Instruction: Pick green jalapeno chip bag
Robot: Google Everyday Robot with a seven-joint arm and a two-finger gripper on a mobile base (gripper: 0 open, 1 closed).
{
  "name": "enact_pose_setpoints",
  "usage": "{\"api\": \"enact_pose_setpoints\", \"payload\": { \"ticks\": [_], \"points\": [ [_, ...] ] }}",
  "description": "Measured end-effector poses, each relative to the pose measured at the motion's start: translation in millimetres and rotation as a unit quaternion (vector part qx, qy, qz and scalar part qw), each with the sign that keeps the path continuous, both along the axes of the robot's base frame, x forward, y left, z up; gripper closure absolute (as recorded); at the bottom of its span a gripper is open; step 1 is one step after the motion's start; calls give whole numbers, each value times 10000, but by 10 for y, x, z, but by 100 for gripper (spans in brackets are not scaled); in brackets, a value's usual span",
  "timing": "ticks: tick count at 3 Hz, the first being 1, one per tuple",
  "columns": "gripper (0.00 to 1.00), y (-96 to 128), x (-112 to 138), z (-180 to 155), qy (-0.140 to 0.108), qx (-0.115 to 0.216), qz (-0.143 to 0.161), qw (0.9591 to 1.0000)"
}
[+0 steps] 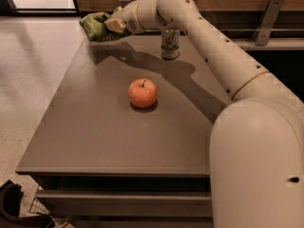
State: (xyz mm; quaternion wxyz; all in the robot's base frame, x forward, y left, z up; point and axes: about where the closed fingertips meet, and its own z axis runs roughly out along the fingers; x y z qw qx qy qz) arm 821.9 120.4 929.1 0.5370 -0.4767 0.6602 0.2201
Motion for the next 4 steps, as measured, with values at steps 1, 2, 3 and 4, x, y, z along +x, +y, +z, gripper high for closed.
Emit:
{"api": "enact_pose_setpoints", "payload": {
  "ticks": [1, 2, 3, 4],
  "points": [
    [100, -139, -23, 203, -209, 261, 299, 9990],
    [100, -248, -78, 442, -451, 331, 480, 9973],
    [100, -335, -184, 700, -623, 153, 555, 9964],
    [100, -397, -257, 865, -741, -1, 541, 9958]
  ]
}}
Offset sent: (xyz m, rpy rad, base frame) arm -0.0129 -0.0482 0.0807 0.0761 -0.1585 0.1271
